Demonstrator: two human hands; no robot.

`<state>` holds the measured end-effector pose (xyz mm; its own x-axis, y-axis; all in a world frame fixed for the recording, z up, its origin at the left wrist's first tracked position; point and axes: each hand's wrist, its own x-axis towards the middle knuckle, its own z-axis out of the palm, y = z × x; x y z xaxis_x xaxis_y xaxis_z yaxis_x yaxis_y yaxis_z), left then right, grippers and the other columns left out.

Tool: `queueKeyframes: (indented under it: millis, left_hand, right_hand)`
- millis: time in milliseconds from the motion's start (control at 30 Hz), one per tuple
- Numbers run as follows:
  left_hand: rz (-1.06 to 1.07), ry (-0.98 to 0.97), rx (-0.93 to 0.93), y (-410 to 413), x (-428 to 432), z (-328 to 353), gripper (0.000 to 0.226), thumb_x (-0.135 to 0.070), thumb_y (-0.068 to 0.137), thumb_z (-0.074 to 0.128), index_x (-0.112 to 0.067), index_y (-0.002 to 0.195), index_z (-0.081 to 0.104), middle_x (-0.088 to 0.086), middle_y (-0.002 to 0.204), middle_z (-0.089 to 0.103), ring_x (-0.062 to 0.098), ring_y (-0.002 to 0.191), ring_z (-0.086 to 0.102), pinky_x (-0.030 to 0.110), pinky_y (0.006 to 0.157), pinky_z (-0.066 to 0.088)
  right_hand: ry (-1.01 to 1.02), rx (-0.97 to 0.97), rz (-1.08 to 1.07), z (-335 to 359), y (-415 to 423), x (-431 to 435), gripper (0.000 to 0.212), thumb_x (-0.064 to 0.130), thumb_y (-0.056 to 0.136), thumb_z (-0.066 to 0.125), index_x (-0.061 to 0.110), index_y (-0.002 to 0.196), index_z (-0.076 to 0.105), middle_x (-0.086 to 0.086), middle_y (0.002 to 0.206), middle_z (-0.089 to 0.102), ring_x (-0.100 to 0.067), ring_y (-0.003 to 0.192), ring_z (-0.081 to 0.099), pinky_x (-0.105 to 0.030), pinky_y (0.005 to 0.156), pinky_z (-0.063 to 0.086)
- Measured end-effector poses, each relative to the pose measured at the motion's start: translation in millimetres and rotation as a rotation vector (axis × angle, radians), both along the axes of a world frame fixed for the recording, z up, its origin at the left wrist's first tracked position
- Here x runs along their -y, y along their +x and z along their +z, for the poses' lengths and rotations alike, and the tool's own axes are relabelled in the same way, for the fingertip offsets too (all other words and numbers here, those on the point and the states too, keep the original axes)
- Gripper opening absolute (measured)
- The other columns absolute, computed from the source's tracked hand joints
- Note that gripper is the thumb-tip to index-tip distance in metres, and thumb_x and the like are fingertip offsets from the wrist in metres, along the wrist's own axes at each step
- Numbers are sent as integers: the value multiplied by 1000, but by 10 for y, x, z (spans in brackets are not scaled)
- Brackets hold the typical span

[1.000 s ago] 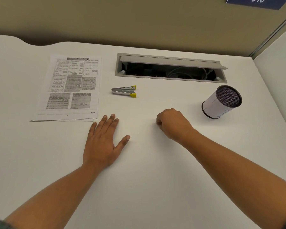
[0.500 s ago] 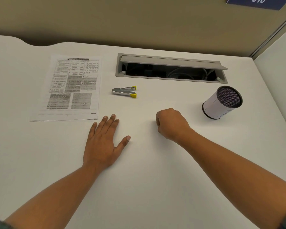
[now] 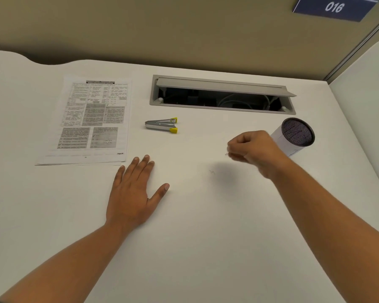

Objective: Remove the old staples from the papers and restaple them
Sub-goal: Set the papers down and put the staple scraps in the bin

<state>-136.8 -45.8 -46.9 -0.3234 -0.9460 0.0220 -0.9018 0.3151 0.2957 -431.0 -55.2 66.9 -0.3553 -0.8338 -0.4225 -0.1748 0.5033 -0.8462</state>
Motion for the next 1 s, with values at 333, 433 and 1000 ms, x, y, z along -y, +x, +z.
queueKeyframes:
  millis: [333,433,1000]
  left_hand:
    - [-5,-1,-17,12,1,-19,79,-73,89,22,-25,150,34,-10,161,25,10,150,16,40,123,12]
    - [-7,-7,-8,6,6,-14,79,-73,88,22,-24,149,36,-9,160,27,10,150,19,40,122,13]
    - [-6,-4,-10,-1,4,4,79,-72,89,22,-24,150,34,-9,161,27,11,150,17,40,123,12]
  right_hand:
    - [-44,-435,-215,562,-1057,-27,11,2,73,71,10,67,71,-14,70,71,-23,66,68,-39,81,60]
    - [36,-566,-206,518,-1245,-15,15,1,70,71,15,63,71,-17,77,74,-26,72,69,-42,74,61]
    - [-35,-936,-55,464,-1165,44,14,6,79,69,16,86,77,-5,85,71,-28,90,67,-36,83,56]
